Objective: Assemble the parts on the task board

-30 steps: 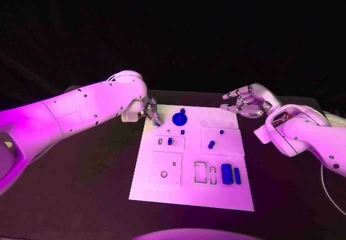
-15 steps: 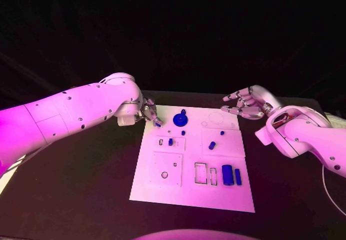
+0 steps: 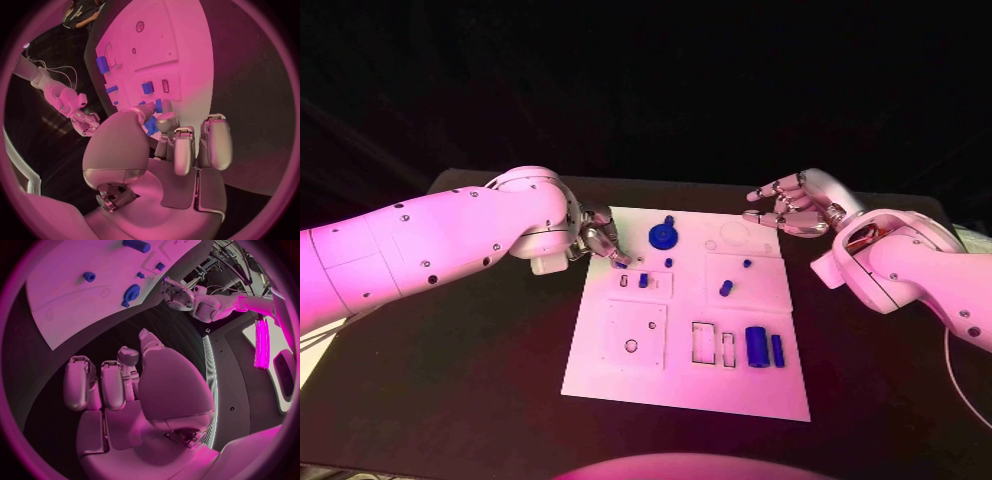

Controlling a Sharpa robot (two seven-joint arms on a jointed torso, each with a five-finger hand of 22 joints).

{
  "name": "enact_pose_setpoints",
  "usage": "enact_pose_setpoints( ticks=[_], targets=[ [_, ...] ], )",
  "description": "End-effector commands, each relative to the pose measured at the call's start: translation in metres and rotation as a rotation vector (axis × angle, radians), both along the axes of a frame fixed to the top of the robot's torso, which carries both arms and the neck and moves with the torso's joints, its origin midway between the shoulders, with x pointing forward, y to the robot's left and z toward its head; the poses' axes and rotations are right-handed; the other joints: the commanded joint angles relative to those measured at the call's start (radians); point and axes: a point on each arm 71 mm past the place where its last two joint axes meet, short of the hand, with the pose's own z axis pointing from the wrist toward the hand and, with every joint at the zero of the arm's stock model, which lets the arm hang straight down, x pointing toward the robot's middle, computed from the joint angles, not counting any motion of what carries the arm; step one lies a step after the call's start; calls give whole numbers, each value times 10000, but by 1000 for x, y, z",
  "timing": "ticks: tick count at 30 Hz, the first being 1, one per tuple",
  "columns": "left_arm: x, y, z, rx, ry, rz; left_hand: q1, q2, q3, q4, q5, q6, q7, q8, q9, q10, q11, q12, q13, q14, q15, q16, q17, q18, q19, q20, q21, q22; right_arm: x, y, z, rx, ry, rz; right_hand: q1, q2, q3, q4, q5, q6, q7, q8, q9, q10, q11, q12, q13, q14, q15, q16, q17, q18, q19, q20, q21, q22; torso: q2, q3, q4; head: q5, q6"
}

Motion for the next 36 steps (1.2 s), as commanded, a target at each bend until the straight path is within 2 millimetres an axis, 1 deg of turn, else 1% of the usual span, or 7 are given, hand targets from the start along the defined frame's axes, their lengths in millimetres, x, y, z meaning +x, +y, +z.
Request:
enact_pose_setpoints(
  ticks=[1, 2, 7, 14, 22, 27, 36],
  targets=[
    [-3, -4, -2, -62, -318, -184, -13, -132, 1385, -1324, 2, -4, -57, 39, 2, 78, -14, 56, 15, 1034, -6, 30, 2634, -54, 70, -6, 46, 1018, 0, 2, -2, -80, 119, 139, -20, 63, -64, 1, 54, 65, -4, 24, 9, 23, 9, 23, -3, 420, -11, -36, -16, 190, -43, 15, -32, -4, -14, -20, 10, -2, -30],
    [-4, -4, -4, 3, -303, -257, -13, -143, 1393, -1332, 1, -3, -58, 39, 1, 80, -15, 55, 15, 1034, -7, 30, 2634, -55, 71, -7, 48, 1021, 0, 2, -2, -79, 124, 144, -20, 63, -64, 1, 54, 65, -4, 24, 9, 23, 9, 23, -3, 420, -11, -36, -16, 190, -43, 15, -32, -4, -12, -23, 4, -2, -40],
    [-8, -6, -11, 228, -252, -476, -8, -200, 1431, -1376, -4, 9, -62, 40, -9, 108, -20, 83, 49, 1034, -9, 30, 2634, -59, 80, -10, 61, 1038, -1, 2, -3, -81, 150, 148, -20, 63, -64, 1, 54, 65, -4, 24, 9, 23, 9, 23, -3, 420, -11, -36, -16, 190, -43, 15, -32, -4, -3, 4, -8, 3, -53],
    [-9, -7, -16, 452, -229, -644, 5, -253, 1484, -1427, -7, 32, -66, 43, -24, 144, -25, 114, 84, 1034, -12, 30, 2634, -69, 102, -14, 96, 1075, -1, 3, -4, -80, 162, 158, -20, 63, -64, 1, 54, 65, -4, 24, 9, 23, 9, 23, -3, 420, -11, -36, -16, 190, -43, 15, -32, -4, 5, 6, 2, -10, -92],
    [-10, -9, -22, 726, 82, -887, 14, -309, 1523, -1473, -11, 47, -66, 40, -39, 164, -28, 121, 92, 1034, -14, 30, 2634, -68, 100, -17, 91, 1074, -1, 3, -4, -81, 169, 162, -20, 63, -64, 1, 54, 65, -4, 24, 9, 23, 9, 23, -3, 420, -11, -36, -16, 190, -43, 15, -32, -4, 0, 10, -12, -24, -124],
    [-11, -9, -24, 831, 222, -975, 15, -343, 1537, -1495, -14, 54, -66, 37, -49, 171, -27, 124, 96, 1034, -12, 30, 2634, -65, 92, -17, 80, 1066, -1, 2, -4, -81, 161, 159, -20, 64, -64, 1, 55, 65, -4, 24, 9, 21, 9, 20, -6, 419, -11, -38, -19, 191, -45, 15, -34, -6, -10, 17, 3, -25, -147],
    [-11, -9, -26, 947, 327, -1022, 23, -369, 1557, -1518, -15, 61, -65, 34, -59, 178, -27, 124, 98, 1034, -10, 30, 2634, -66, 94, -17, 84, 1072, -1, 2, -4, -54, 137, 172, 2, 121, -106, -8, 77, 55, 2, 15, 5, -272, 13, -541, -434, 227, -10, -627, -735, 342, -522, 16, -499, -655, -10, 8, 1, -22, -177]
  ],
)
